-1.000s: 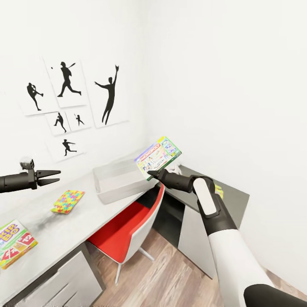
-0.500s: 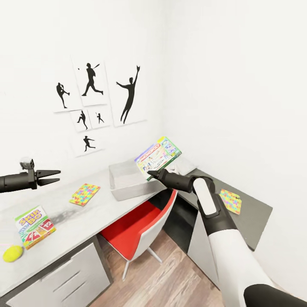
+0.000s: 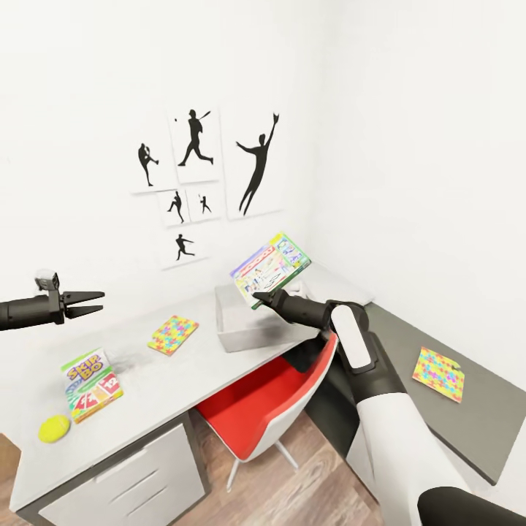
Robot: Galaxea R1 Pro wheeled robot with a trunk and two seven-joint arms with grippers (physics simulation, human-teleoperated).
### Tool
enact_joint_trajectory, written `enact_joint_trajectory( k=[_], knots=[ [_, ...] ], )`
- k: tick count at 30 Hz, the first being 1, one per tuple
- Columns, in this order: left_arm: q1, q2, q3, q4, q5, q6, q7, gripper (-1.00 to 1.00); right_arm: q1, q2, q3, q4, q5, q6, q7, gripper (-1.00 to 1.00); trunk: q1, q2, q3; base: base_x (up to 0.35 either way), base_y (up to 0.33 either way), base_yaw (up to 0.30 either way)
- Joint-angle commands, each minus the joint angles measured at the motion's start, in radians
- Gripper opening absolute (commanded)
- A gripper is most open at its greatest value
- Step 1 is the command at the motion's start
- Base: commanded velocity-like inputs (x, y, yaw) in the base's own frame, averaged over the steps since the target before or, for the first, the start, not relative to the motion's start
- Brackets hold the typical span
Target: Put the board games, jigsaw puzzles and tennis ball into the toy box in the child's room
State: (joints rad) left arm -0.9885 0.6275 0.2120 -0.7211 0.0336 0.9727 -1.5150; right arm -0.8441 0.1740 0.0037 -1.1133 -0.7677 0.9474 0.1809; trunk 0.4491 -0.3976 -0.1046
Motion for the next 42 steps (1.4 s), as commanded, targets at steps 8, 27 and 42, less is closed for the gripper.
enact_joint_trajectory(
  k=[8,27,42],
  knots=[
    [-0.001,0.0,0.0,0.0,0.0,0.009,-0.004,1.0,-0.001,0.0,-0.002,0.0,0.007,0.004,0.009,-1.0,0.001,-0.002,-0.002,0.242,0.0,0.024],
    [0.008,0.001,0.0,0.0,0.0,0.009,-0.004,1.0,0.003,0.0,-0.002,0.0,0.006,-0.019,0.009,-1.0,0.001,-0.002,-0.002,0.128,0.0,0.001],
    [0.01,0.003,0.0,0.0,-0.001,0.007,-0.004,1.0,-0.009,0.0,0.008,0.0,-0.103,-0.075,-0.352,-1.0,0.001,-0.002,-0.002,0.001,0.0,0.0]
  ],
)
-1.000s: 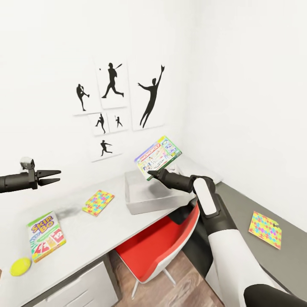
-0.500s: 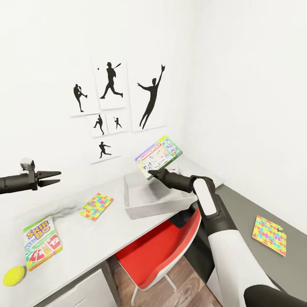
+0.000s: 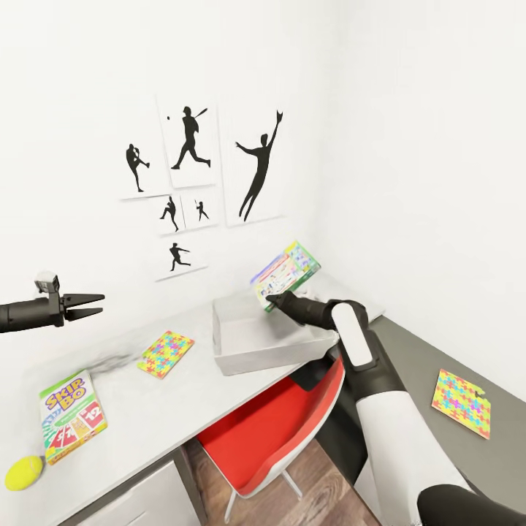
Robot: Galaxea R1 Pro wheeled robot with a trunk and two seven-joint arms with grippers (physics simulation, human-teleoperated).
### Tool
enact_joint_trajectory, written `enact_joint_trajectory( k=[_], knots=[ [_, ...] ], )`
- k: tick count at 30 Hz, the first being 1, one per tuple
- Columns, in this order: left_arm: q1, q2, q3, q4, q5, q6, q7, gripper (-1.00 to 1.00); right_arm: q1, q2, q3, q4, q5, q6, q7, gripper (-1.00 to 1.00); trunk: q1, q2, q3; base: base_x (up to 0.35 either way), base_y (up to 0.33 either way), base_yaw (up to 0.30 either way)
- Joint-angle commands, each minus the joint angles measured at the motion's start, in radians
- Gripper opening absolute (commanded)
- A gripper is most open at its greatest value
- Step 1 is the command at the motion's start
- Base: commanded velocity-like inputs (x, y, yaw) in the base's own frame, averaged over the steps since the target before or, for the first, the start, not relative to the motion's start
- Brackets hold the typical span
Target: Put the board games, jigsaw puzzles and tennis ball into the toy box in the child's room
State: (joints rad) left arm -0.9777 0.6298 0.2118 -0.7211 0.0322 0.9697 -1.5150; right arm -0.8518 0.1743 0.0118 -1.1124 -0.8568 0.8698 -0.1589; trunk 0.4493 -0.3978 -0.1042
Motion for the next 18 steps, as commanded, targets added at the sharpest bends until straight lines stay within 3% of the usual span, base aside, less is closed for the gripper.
enact_joint_trajectory(
  k=[1,2,7,9,11,12,14,16,18],
  knots=[
    [-0.001,0.0,0.0,0.0,0.0,0.011,-0.004,1.0,-0.006,0.0,0.0,-0.001,-0.046,0.002,-0.033,-1.0,0.001,-0.002,-0.002,0.0,0.0,0.0],
    [-0.001,0.0,0.0,0.0,0.0,0.011,-0.004,1.0,-0.018,0.0,0.0,0.002,-0.112,0.001,-0.074,-1.0,0.001,-0.002,-0.002,0.0,0.0,0.0],
    [-0.001,-0.001,-0.001,0.0,0.0,0.013,-0.004,1.0,-0.074,0.0,0.0,0.028,-0.337,-0.061,-0.223,-1.0,0.001,-0.002,-0.002,0.0,0.0,0.0],
    [-0.001,-0.001,-0.001,0.0,0.0,0.014,-0.004,1.0,-0.106,0.0,0.0,0.062,-0.382,-0.076,-0.259,-1.0,0.001,-0.002,-0.002,0.0,0.0,0.0],
    [-0.001,-0.001,-0.002,0.0,0.0,0.015,-0.004,1.0,-0.17,0.0,-0.004,0.159,-0.465,-0.093,-0.302,-1.0,0.001,-0.002,-0.002,0.0,0.0,0.0],
    [-0.001,-0.002,-0.001,0.0,0.0,0.016,-0.004,1.0,-0.186,0.0,-0.006,0.189,-0.489,-0.095,-0.309,-1.0,0.001,-0.002,-0.002,0.0,0.0,0.0],
    [-0.001,-0.002,-0.001,0.0,0.0,0.017,-0.005,1.0,-0.234,0.0,-0.008,0.297,-0.606,-0.102,-0.324,-1.0,0.001,-0.002,-0.002,0.0,0.0,0.0],
    [-0.001,-0.002,-0.001,0.0,0.0,0.018,-0.005,1.0,-0.251,0.0,-0.009,0.338,-0.689,-0.106,-0.329,-1.0,0.001,-0.002,-0.002,0.0,0.0,0.0],
    [-0.001,-0.001,0.0,0.0,0.0,0.018,-0.005,1.0,-0.259,0.0,-0.01,0.357,-0.738,-0.11,-0.33,-1.0,0.001,-0.002,-0.002,0.0,0.0,0.0]
  ],
)
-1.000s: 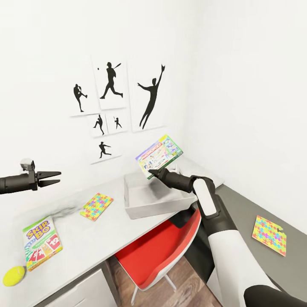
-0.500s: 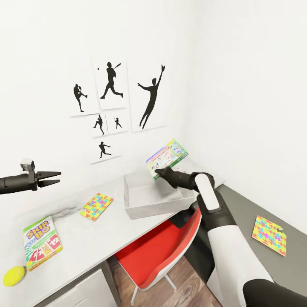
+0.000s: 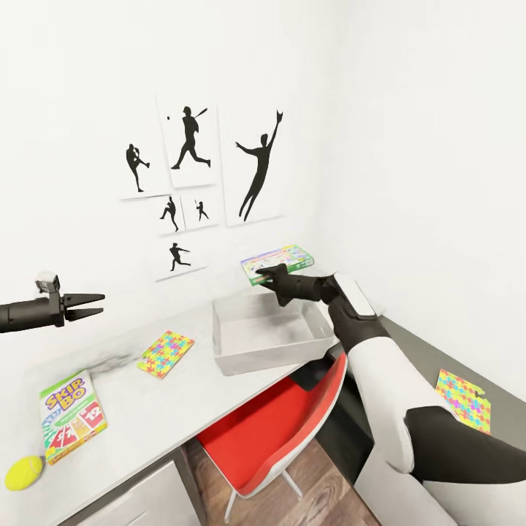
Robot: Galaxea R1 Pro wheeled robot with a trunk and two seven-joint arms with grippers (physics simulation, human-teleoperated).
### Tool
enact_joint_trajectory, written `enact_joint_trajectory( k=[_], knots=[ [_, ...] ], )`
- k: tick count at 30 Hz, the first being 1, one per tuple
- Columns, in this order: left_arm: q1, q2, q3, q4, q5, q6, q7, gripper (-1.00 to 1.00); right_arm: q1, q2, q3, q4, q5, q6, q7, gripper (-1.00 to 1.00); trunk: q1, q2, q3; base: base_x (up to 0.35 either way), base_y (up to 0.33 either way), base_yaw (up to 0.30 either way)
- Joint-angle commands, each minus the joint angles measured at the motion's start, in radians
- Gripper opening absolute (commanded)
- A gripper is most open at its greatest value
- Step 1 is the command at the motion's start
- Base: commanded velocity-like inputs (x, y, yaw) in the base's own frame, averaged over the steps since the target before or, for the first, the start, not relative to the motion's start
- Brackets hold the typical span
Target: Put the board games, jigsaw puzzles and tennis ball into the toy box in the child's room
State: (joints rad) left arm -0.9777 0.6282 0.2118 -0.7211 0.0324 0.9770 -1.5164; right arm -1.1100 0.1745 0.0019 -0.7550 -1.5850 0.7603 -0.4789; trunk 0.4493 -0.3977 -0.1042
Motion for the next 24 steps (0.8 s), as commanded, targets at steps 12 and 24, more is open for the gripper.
enact_joint_trajectory(
  k=[12,24],
  knots=[
    [-0.001,0.001,0.0,0.0,-0.009,0.011,-0.054,1.0,-0.01,0.0,-0.001,-0.034,-0.071,-0.086,-0.224,-1.0,0.001,-0.002,-0.002,0.0,0.0,0.0],
    [-0.001,-0.005,-0.003,0.0,-0.011,0.011,-0.054,1.0,-0.031,0.0,-0.027,0.051,-0.254,-0.178,-0.436,-1.0,0.001,-0.002,-0.002,0.0,0.0,0.0]
  ],
)
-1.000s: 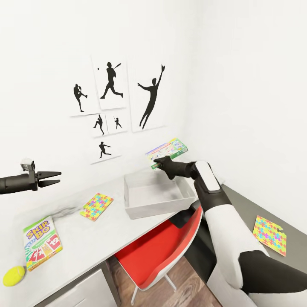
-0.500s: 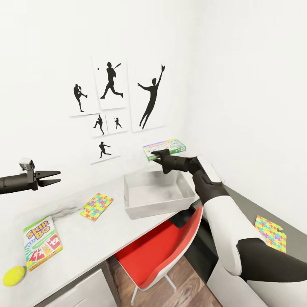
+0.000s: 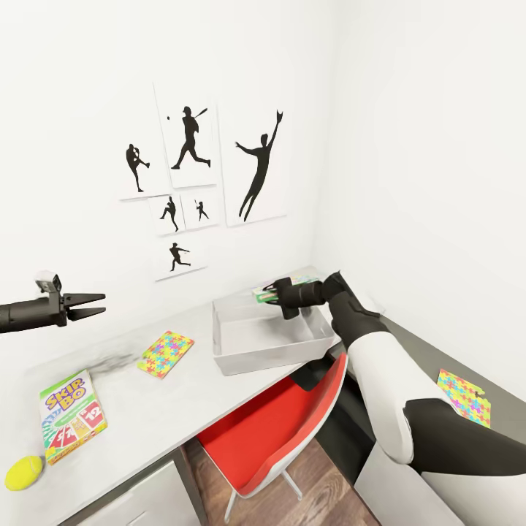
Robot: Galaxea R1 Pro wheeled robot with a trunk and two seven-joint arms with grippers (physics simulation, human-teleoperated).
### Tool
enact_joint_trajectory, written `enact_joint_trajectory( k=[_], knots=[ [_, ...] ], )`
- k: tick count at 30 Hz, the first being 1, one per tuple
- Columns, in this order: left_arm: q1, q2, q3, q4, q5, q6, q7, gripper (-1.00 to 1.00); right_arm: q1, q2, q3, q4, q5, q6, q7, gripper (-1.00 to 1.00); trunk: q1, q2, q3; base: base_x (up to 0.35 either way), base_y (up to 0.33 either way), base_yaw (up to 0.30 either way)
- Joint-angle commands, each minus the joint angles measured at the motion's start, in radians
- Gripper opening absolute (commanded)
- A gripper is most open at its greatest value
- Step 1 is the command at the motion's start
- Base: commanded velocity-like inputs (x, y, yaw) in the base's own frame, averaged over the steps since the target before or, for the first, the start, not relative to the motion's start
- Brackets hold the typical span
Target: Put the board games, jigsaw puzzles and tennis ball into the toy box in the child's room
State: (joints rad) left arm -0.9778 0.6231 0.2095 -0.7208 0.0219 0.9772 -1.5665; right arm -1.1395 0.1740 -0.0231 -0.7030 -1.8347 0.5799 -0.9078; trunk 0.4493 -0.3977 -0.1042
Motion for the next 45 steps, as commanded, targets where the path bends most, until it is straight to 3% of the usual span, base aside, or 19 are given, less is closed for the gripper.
enact_joint_trajectory(
  k=[1,14,22,45],
  knots=[
    [-0.001,0.001,0.0,0.0,-0.001,0.011,-0.004,1.0,-0.001,0.0,-0.003,-0.002,-0.006,0.001,-0.009,-1.0,0.001,-0.002,-0.002,0.0,0.0,0.0],
    [-0.001,0.0,-0.001,0.004,0.002,0.012,-0.004,1.0,-0.002,0.0,-0.008,-0.004,-0.01,-0.005,-0.011,-1.0,0.001,-0.002,-0.002,0.039,0.0,0.0],
    [-0.001,-0.002,-0.001,0.004,0.003,0.012,-0.004,1.0,-0.001,0.0,-0.037,-0.004,-0.009,-0.006,-0.01,-1.0,0.001,-0.002,-0.002,0.025,0.0,0.0],
    [-0.001,-0.003,-0.001,0.006,0.003,0.014,-0.004,1.0,0.0,0.0,-0.074,0.007,-0.007,-0.006,-0.009,-1.0,0.001,-0.002,-0.002,0.044,0.0,0.0]
  ],
)
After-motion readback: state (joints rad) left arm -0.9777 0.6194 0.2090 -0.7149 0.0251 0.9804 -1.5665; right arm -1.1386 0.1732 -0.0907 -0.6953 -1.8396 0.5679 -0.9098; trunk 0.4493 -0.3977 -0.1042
